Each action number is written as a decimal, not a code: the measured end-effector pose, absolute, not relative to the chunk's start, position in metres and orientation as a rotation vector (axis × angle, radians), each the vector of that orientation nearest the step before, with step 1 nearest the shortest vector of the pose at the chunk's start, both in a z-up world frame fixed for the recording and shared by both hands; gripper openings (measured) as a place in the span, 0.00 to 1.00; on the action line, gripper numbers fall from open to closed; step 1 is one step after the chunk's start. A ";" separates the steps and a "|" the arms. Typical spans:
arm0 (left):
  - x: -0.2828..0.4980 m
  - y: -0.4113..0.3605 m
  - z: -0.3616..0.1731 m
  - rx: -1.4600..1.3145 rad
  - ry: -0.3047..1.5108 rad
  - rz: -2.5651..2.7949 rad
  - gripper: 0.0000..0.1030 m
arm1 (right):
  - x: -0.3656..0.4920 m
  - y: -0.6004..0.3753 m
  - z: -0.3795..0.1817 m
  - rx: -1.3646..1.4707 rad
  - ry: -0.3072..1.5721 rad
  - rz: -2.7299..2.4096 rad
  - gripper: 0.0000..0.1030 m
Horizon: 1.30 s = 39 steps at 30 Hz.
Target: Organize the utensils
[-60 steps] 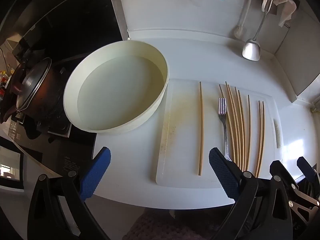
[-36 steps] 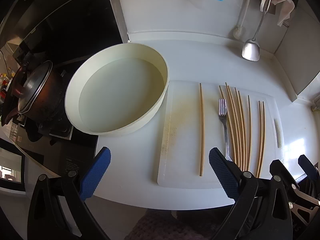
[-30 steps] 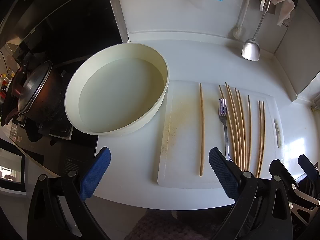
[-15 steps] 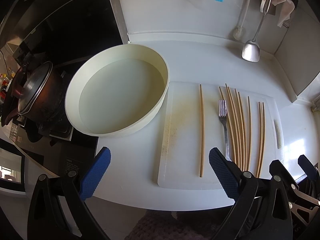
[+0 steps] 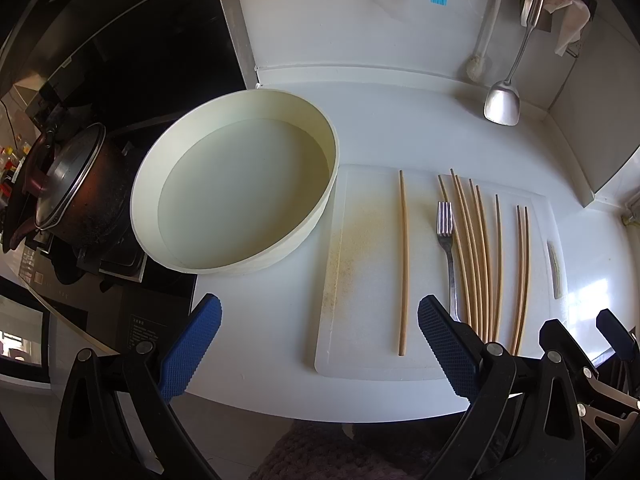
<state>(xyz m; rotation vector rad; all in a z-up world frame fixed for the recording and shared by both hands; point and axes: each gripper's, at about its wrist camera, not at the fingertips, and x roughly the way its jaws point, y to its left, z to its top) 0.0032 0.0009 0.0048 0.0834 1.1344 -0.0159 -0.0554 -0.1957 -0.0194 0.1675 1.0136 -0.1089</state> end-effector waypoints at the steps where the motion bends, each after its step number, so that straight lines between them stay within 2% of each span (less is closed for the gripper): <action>1: 0.003 0.001 0.005 0.084 1.134 -0.016 0.94 | -0.056 -0.196 -0.019 0.167 1.013 -0.109 0.91; 39: 0.005 0.002 0.002 0.085 1.131 -0.023 0.94 | -0.057 -0.193 -0.019 0.186 1.008 -0.125 0.91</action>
